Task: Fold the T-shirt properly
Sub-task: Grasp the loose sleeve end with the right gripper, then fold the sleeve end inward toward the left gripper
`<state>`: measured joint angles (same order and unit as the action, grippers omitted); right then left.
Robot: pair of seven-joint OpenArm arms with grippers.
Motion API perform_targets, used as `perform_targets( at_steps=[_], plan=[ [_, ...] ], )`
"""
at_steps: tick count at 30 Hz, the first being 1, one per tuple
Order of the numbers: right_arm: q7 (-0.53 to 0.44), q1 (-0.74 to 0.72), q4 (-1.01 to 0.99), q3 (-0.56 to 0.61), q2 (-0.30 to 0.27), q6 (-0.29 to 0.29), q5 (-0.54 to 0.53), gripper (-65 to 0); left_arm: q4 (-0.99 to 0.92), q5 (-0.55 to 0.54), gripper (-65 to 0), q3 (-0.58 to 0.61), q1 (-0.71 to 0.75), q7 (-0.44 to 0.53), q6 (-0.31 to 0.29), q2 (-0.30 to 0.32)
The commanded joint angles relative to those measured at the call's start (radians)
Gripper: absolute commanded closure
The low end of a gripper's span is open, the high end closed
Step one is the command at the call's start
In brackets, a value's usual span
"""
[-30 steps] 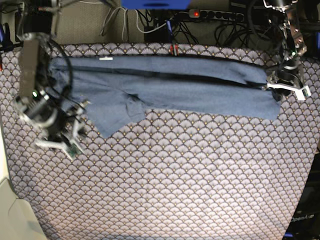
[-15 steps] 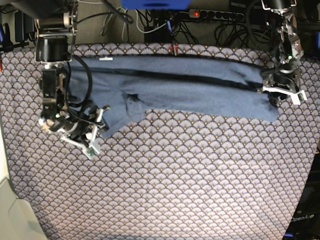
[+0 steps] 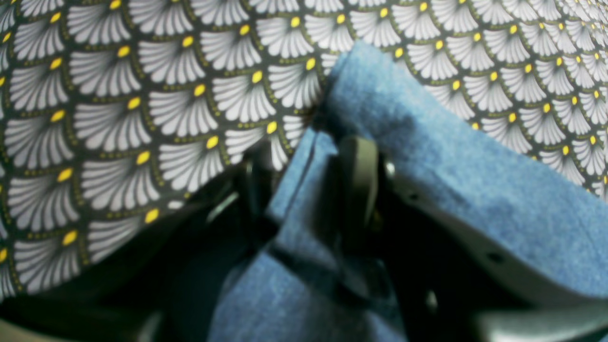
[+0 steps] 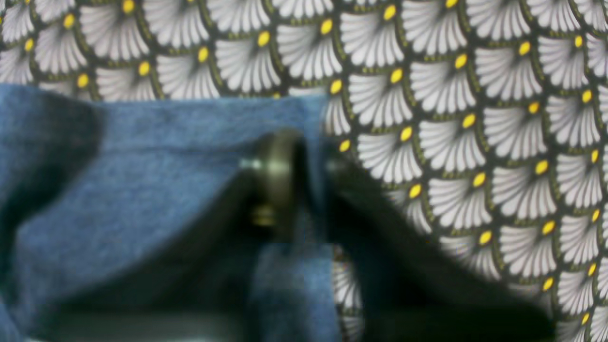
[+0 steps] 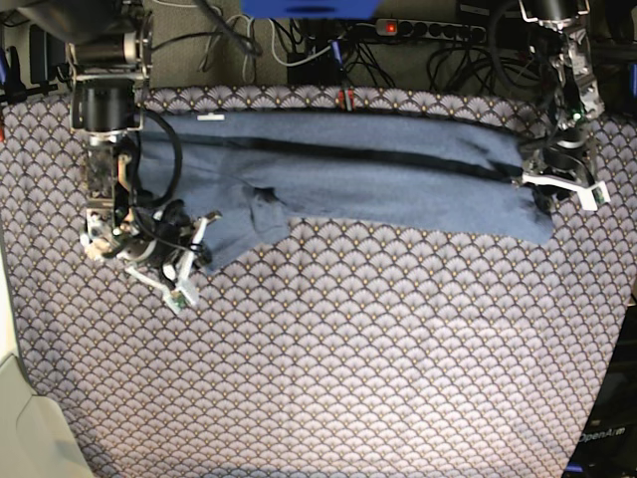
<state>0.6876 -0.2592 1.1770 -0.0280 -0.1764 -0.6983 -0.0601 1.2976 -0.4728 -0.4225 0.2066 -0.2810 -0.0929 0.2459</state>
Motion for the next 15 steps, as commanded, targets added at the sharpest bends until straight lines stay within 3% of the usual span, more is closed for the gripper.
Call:
perform_targets(
  at_steps=[1, 10, 15],
  plan=[
    [0.007, 0.001, 0.034, -0.003, -0.002, 0.000, -0.005, 0.0, 0.006, 0.001, -23.4, 0.004, -0.003, -0.024, -0.006, 0.003],
    [0.011, 0.226, 0.501, -0.003, 0.001, 0.000, -0.005, 0.0, 0.004, -0.001, -23.4, 0.004, -0.003, -0.024, -0.008, 0.003],
    [0.091, 0.351, 0.726, -0.031, -0.004, 0.000, -0.005, 0.0, 0.004, 0.003, -23.4, 0.004, -0.003, -0.024, -0.009, 0.003]
  ],
)
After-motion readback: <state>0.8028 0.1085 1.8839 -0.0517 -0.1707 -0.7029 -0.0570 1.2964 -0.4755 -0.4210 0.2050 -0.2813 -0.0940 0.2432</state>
